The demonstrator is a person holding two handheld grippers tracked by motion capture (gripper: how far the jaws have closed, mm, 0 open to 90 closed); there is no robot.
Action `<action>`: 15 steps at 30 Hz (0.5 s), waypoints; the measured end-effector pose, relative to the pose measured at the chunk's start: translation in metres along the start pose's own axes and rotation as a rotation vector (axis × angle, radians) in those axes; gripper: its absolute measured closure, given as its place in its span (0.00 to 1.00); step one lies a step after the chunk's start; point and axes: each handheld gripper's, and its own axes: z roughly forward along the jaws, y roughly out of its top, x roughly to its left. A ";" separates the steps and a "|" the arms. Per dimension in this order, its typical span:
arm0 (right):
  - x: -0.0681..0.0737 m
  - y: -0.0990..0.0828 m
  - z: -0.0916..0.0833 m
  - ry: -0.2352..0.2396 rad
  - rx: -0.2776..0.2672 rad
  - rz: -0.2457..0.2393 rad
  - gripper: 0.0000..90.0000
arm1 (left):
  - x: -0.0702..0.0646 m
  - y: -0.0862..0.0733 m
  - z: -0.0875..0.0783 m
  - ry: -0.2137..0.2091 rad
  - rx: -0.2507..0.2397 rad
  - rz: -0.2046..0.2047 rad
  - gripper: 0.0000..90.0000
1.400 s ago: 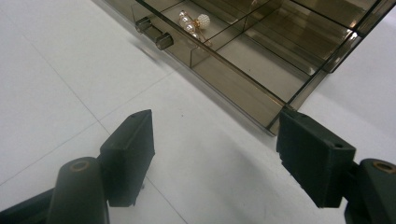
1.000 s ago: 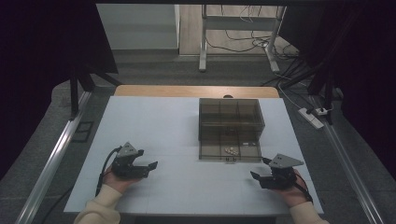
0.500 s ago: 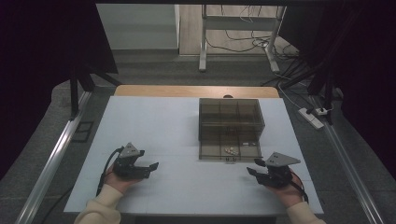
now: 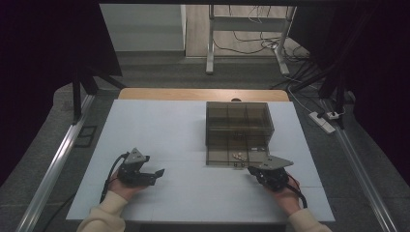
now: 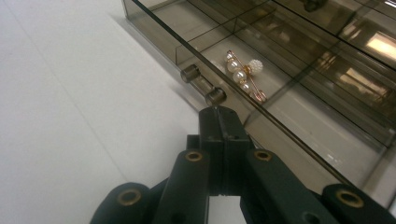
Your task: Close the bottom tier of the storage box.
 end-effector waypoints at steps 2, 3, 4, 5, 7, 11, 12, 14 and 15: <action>0.000 0.001 0.003 -0.003 0.003 -0.002 0.99 | 0.000 0.000 0.000 0.000 0.000 0.001 0.21; 0.000 0.002 0.004 -0.007 0.007 -0.004 0.99 | 0.000 0.000 0.000 0.000 0.002 0.001 0.21; 0.000 0.002 0.006 -0.010 0.011 -0.002 0.99 | 0.000 0.000 0.001 0.000 0.003 0.002 0.21; -0.001 0.002 0.007 -0.016 0.013 -0.001 0.99 | 0.000 0.000 0.001 0.000 0.005 0.004 0.21; -0.002 0.001 0.009 -0.021 0.018 0.002 0.99 | 0.000 0.000 0.001 0.000 0.006 0.004 0.20; -0.004 0.001 0.012 -0.026 0.028 0.002 0.99 | 0.000 0.000 0.002 0.000 0.009 0.000 0.20; -0.004 0.002 0.013 -0.028 0.028 0.000 0.99 | 0.000 0.000 0.002 0.000 0.011 0.000 0.20; -0.004 0.003 0.015 -0.035 0.033 -0.004 0.99 | 0.000 0.000 0.002 0.001 0.013 0.003 0.20; -0.003 0.004 0.016 -0.041 0.041 -0.009 0.99 | -0.001 0.000 0.002 0.001 0.013 0.004 0.20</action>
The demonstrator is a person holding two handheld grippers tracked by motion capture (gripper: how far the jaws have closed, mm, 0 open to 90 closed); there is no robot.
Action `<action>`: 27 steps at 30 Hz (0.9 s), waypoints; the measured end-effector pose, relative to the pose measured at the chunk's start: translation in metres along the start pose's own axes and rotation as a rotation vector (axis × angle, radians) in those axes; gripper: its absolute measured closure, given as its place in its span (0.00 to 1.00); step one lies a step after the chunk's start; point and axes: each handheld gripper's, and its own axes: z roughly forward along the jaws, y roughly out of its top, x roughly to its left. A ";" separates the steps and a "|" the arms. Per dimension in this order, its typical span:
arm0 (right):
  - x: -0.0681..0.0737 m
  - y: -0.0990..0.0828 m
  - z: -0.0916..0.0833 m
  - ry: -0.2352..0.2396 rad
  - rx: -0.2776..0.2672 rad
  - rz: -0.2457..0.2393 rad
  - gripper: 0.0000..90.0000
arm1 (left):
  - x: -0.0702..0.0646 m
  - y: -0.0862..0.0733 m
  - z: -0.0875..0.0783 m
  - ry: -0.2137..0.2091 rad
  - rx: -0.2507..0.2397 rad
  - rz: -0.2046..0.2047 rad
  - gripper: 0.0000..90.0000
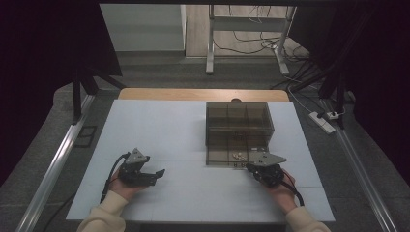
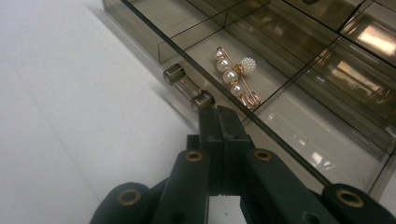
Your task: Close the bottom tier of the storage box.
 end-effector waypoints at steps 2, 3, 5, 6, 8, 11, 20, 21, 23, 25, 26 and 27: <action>0.001 0.001 0.002 -0.006 0.004 -0.013 0.99 | 0.000 0.000 0.000 0.001 0.000 -0.001 0.20; 0.002 0.002 0.003 -0.003 0.009 -0.016 0.99 | 0.001 0.000 -0.001 0.002 -0.002 -0.003 0.20; 0.002 0.003 0.005 -0.011 0.012 -0.028 0.99 | 0.002 0.000 0.000 0.005 -0.001 -0.005 0.19; 0.002 0.003 0.005 -0.009 0.009 -0.031 0.99 | 0.002 0.000 0.000 0.005 0.001 -0.005 0.19; 0.002 0.004 0.006 -0.012 0.005 -0.026 0.99 | 0.002 0.000 0.000 0.007 0.004 -0.004 0.19; 0.001 0.005 0.007 -0.015 0.004 -0.021 0.99 | 0.001 0.000 0.000 0.003 0.000 -0.002 0.19; -0.003 0.008 0.012 -0.028 0.003 -0.015 0.99 | 0.002 -0.001 -0.002 0.008 -0.004 -0.008 0.19; -0.004 0.008 0.013 -0.030 0.001 -0.013 0.99 | 0.003 -0.001 -0.002 0.007 -0.003 -0.008 0.19; -0.005 0.009 0.014 -0.034 0.000 -0.009 0.99 | 0.003 -0.001 -0.002 0.007 -0.003 -0.009 0.19; -0.006 0.009 0.015 -0.038 0.002 -0.007 0.99 | 0.003 -0.001 -0.002 0.008 -0.003 -0.010 0.19; -0.006 0.009 0.016 -0.036 -0.002 -0.002 0.99 | 0.003 -0.001 -0.002 0.007 -0.002 -0.010 0.19; -0.007 0.010 0.017 -0.038 -0.003 -0.002 0.99 | 0.003 -0.001 -0.002 0.008 -0.002 -0.010 0.19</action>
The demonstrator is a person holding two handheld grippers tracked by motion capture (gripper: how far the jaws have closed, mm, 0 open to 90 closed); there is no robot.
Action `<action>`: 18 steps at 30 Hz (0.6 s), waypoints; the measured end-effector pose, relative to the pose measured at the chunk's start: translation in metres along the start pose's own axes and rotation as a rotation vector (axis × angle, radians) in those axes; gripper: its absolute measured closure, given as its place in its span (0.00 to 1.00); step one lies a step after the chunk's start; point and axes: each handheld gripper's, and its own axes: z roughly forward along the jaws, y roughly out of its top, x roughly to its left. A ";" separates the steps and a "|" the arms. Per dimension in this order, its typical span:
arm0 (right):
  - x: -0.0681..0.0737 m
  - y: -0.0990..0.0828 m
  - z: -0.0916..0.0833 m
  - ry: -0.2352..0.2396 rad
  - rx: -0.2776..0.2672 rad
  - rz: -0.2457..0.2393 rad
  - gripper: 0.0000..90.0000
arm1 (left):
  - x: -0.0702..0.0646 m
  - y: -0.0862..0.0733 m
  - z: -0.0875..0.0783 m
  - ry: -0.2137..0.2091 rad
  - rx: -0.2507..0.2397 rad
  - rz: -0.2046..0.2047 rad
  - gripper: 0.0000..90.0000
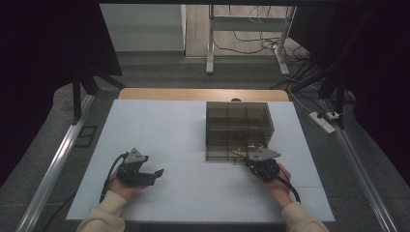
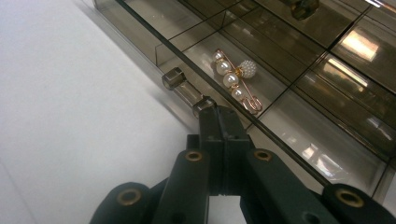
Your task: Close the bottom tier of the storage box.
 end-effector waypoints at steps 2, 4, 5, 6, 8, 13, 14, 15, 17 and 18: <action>-0.001 0.001 0.001 -0.004 0.001 0.001 0.99 | 0.000 0.000 0.000 0.001 0.000 -0.004 0.19; -0.002 0.001 0.002 -0.008 -0.001 0.006 0.99 | 0.001 -0.001 -0.001 -0.001 -0.001 -0.005 0.19; -0.002 0.002 0.003 -0.010 -0.001 0.008 0.99 | 0.001 -0.001 -0.001 0.000 -0.002 -0.007 0.19; -0.003 0.002 0.003 -0.012 -0.002 0.008 0.99 | 0.001 -0.001 -0.002 -0.001 -0.004 -0.012 0.19; -0.005 0.003 0.004 -0.017 -0.008 0.010 0.99 | 0.002 -0.002 -0.002 0.000 -0.004 -0.016 0.19; -0.008 0.002 0.008 -0.022 -0.001 0.016 0.99 | 0.002 -0.001 -0.001 0.000 0.001 -0.013 0.19; -0.008 0.003 0.009 -0.026 -0.003 0.015 0.99 | 0.002 -0.001 0.000 0.000 0.001 -0.012 0.19; -0.009 0.003 0.009 -0.027 -0.002 0.016 0.99 | 0.002 -0.001 0.000 0.000 0.003 -0.011 0.19; -0.010 0.004 0.010 -0.028 0.001 0.020 0.99 | 0.002 -0.002 0.000 -0.001 0.005 -0.008 0.19; -0.011 0.005 0.011 -0.030 0.003 0.021 0.99 | 0.002 -0.002 0.000 -0.001 0.006 -0.008 0.19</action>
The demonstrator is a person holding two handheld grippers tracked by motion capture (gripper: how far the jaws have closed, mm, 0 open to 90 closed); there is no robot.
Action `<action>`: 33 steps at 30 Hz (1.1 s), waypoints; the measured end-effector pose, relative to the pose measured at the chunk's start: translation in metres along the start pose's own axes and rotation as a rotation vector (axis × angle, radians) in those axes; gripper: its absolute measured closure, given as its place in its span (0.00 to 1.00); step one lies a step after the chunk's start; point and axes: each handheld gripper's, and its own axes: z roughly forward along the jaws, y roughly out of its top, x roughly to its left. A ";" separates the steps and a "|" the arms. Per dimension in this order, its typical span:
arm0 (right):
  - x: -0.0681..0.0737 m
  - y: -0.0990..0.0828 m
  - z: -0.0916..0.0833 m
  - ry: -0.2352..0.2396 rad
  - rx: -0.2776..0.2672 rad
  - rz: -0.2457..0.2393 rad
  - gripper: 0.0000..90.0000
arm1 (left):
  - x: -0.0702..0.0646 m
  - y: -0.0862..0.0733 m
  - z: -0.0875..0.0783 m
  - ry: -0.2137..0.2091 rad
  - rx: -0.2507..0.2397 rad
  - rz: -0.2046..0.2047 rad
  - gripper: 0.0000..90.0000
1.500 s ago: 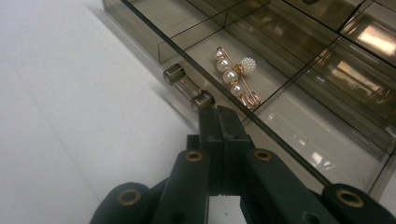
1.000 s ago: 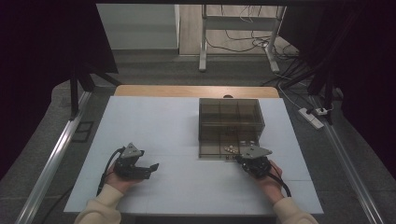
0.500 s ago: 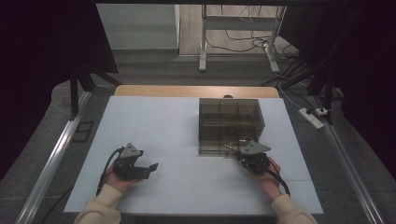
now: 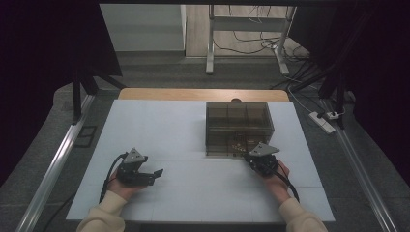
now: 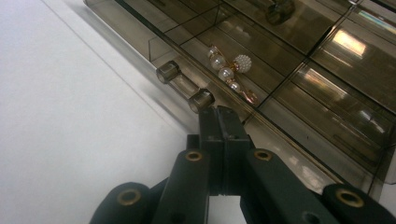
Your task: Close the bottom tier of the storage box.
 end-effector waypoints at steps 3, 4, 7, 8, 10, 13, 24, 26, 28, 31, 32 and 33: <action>-0.003 0.002 0.004 -0.009 -0.002 0.006 0.99 | -0.001 0.000 0.001 0.005 0.001 0.003 0.19; -0.004 0.003 0.005 -0.009 -0.004 0.008 0.99 | -0.001 0.001 0.001 0.007 0.000 0.004 0.19; -0.007 0.004 0.008 -0.016 -0.005 0.013 0.99 | -0.001 0.000 0.001 0.013 0.002 0.008 0.19; -0.007 0.005 0.009 -0.017 -0.002 0.015 0.99 | -0.001 0.000 0.001 0.014 0.003 0.007 0.19; -0.009 0.005 0.011 -0.015 0.001 0.019 0.99 | -0.001 0.000 0.001 0.014 0.001 0.005 0.19; -0.010 0.005 0.013 -0.017 -0.003 0.017 0.99 | -0.001 0.000 0.001 0.014 0.003 0.006 0.19; -0.016 0.010 0.019 -0.026 -0.007 0.029 0.99 | -0.001 0.000 0.001 0.020 0.006 0.010 0.19; -0.017 0.010 0.020 -0.029 -0.007 0.027 0.99 | -0.001 0.000 0.002 0.025 0.008 0.013 0.19; -0.018 0.011 0.021 -0.028 -0.008 0.029 0.99 | -0.001 0.000 0.002 0.024 0.009 0.013 0.19; -0.019 0.012 0.023 -0.031 -0.010 0.033 0.99 | -0.001 0.000 0.002 0.025 0.010 0.013 0.19; -0.019 0.012 0.023 -0.033 -0.011 0.032 0.99 | -0.001 0.000 0.002 0.025 0.010 0.014 0.19; -0.020 0.012 0.023 -0.033 -0.011 0.033 0.99 | -0.001 0.000 0.002 0.025 0.010 0.014 0.19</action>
